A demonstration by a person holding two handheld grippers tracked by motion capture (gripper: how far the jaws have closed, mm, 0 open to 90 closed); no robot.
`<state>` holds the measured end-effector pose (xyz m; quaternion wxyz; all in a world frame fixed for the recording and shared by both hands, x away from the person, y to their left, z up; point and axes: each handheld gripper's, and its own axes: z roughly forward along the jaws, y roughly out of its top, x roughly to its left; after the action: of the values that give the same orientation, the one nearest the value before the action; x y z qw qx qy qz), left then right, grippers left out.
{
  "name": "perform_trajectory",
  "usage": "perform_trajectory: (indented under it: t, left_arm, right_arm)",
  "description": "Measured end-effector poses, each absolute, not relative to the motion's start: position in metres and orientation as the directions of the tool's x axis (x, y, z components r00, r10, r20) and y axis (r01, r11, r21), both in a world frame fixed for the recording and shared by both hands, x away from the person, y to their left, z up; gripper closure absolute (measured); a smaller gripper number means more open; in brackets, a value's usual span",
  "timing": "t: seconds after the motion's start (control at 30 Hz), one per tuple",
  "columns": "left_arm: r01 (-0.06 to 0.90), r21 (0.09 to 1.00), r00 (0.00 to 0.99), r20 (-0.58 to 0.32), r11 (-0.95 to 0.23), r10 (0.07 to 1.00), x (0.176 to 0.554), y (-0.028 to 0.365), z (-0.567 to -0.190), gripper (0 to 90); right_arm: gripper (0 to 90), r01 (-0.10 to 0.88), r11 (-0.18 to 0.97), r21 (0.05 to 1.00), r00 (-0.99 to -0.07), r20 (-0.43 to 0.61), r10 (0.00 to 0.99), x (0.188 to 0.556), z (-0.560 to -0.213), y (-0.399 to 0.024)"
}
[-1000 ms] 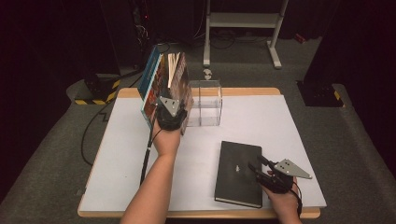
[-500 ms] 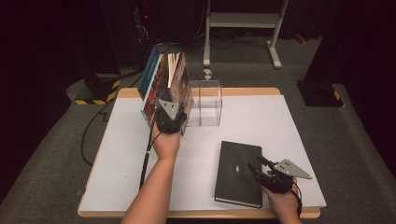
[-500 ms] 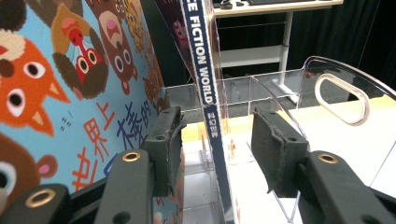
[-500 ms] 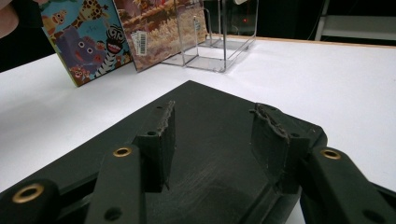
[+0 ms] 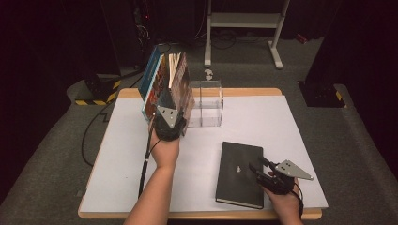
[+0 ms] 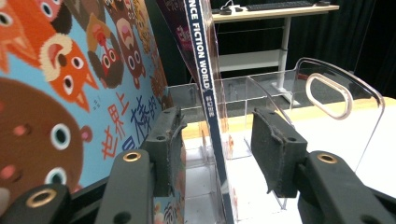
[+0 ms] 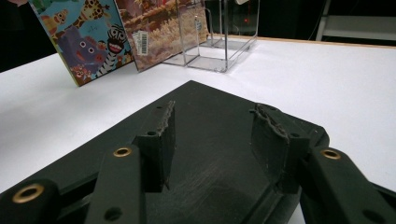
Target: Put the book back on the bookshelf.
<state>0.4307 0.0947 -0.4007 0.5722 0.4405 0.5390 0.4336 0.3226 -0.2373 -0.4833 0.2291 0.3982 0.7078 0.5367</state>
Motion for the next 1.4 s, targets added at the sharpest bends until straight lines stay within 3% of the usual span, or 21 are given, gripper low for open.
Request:
perform_trajectory:
  t: [0.23, 0.63, 0.93, 1.13, 1.2, 1.4]
  left_arm:
    - [-0.011, 0.971, 0.087, -0.236, 0.237, 0.968, 0.412, 0.098, -0.406, 50.2]
    - [0.117, 0.96, 0.279, -0.278, 0.255, 0.919, 0.365, 0.1, -0.434, 44.8]
    - [0.156, 0.962, 0.385, -0.269, 0.226, 0.883, 0.342, 0.098, -0.456, 42.2]
    - [0.217, 0.954, 0.448, -0.285, 0.206, 0.847, 0.339, 0.092, -0.468, 34.9]
    - [0.266, 0.935, 0.47, -0.337, 0.233, 0.816, 0.337, 0.089, -0.473, 29.9]
    - [0.294, 0.933, 0.53, -0.339, 0.206, 0.778, 0.334, 0.08, -0.479, 26.1]
  right_arm:
    - [49.1, 0.317, 0.111, 0.942, -0.578, 0.099, 0.81, 0.323, -0.484, -0.237]
    - [49.1, 0.317, 0.13, 0.94, -0.583, 0.084, 0.808, 0.323, -0.485, -0.236]
    - [47.9, 0.322, 0.15, 0.935, -0.584, 0.072, 0.809, 0.324, -0.487, -0.236]
    - [47.9, 0.331, 0.165, 0.929, -0.582, 0.063, 0.811, 0.325, -0.487, -0.236]
    - [46.5, 0.329, 0.182, 0.927, -0.581, 0.046, 0.812, 0.326, -0.487, -0.236]
    - [43.2, 0.331, 0.198, 0.923, -0.578, 0.032, 0.815, 0.327, -0.485, -0.238]
